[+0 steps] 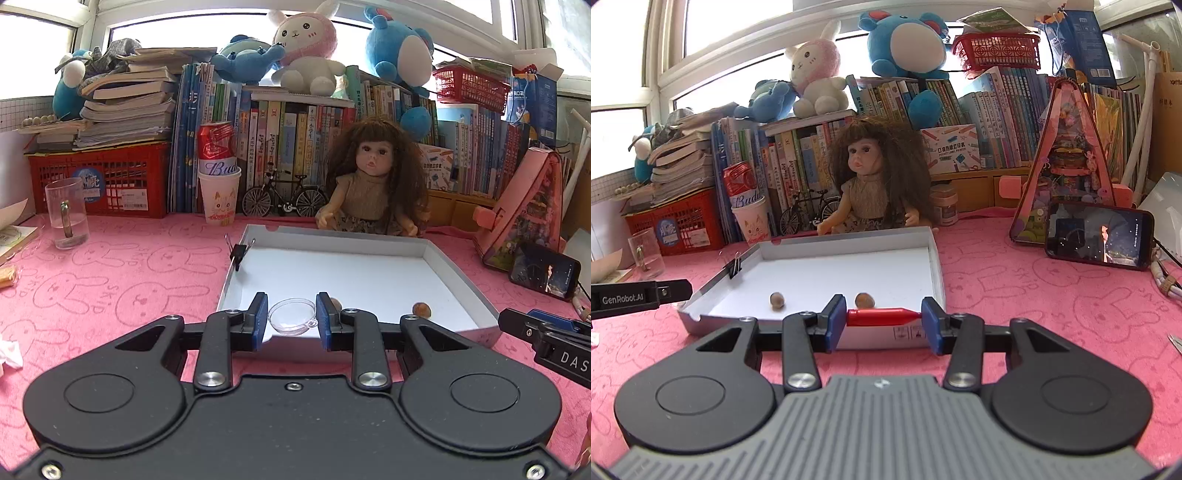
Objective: Organize rigid objects
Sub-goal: 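Carry the clear cup in the left tool over the tray while the right tool carries the red marker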
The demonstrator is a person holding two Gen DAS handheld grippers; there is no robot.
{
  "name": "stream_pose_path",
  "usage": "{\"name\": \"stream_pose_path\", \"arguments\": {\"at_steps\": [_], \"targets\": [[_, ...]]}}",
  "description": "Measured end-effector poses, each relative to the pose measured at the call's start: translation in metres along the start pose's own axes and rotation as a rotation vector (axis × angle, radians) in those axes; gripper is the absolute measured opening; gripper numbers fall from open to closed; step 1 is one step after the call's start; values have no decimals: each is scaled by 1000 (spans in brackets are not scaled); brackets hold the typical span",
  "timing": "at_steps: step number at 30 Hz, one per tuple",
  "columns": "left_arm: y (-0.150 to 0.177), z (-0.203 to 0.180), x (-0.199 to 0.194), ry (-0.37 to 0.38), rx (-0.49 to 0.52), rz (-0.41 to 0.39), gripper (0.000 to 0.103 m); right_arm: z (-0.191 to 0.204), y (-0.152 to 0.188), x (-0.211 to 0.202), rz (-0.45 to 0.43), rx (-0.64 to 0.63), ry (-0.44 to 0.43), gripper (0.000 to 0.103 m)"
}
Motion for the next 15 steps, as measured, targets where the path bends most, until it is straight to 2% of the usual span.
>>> {"name": "stream_pose_path", "arguments": {"at_steps": [5,8,15], "targets": [[-16,0,20,15,-14,10,26,-3,-16,20,11,21,2,50],[-24,-1,39,31,-20,49,26,-2,-24,37,30,23,-3,50],[-36,8,83,41,-89,151,26,-5,-34,82,146,85,-34,50]]}}
Point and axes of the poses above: each gripper's, at about its wrist camera, not at the fingertips, and x roughly the way its jaws point, z to its left, y to its underside, the point moved 7 cm from there along x, roughly the way its jaws point, and after that the axes turned 8 degrees about z, right-handed, at the moved point
